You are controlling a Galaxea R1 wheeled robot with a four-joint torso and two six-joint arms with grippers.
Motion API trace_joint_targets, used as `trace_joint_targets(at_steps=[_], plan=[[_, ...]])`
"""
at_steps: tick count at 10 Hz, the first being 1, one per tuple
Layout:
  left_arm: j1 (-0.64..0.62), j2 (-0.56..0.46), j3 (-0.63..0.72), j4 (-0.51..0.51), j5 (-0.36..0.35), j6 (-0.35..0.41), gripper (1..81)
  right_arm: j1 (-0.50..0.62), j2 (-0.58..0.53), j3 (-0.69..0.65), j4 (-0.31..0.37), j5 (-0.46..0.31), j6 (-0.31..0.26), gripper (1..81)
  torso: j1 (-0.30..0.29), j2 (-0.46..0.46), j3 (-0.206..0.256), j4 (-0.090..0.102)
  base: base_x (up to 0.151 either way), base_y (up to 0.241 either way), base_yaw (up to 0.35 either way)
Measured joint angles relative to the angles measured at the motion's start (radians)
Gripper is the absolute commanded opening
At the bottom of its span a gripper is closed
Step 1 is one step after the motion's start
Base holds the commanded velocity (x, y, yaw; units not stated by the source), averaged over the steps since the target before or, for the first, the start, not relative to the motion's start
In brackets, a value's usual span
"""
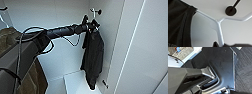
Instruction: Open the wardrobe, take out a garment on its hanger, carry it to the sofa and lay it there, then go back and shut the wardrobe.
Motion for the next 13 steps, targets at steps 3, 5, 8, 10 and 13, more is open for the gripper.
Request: trace_joint_targets(at_steps=[3, 5, 8, 10, 13], plan=[[-0.087, -0.010, 0.033, 0.004, 0.018, 0.004, 1.0, 0.000, -0.006, 0.001, -0.001, 0.000, 0.000, 81.1, 0.000, 0.000, 0.000, 0.000, 0.000, 0.000, 0.000], [-0.132, -0.034, 0.070, 0.008, 0.030, 0.001, 1.0, -0.001, -0.007, 0.001, -0.002, 0.000, 0.000, 81.1, 0.000, 0.000, 0.000, 0.009, 0.000, 0.000, 0.000], [-0.127, -0.095, 0.110, 0.020, 0.037, 0.004, 1.0, -0.005, -0.008, 0.002, -0.003, 0.000, -0.001, 81.1, 0.000, 0.000, 0.000, 0.098, 0.000, 0.000, 0.000], [-0.114, -0.119, 0.127, 0.042, 0.044, 0.012, 1.0, -0.002, -0.008, 0.002, -0.003, 0.000, -0.001, 81.1, 0.000, 0.000, 0.000, 0.169, 0.000, 0.000, 0.000], [-0.108, -0.121, 0.156, 0.079, 0.085, 0.018, 1.0, 0.003, -0.008, 0.002, -0.003, 0.000, 0.000, 81.1, 0.000, 0.000, 0.000, 0.212, 0.000, 0.000, 0.000]])
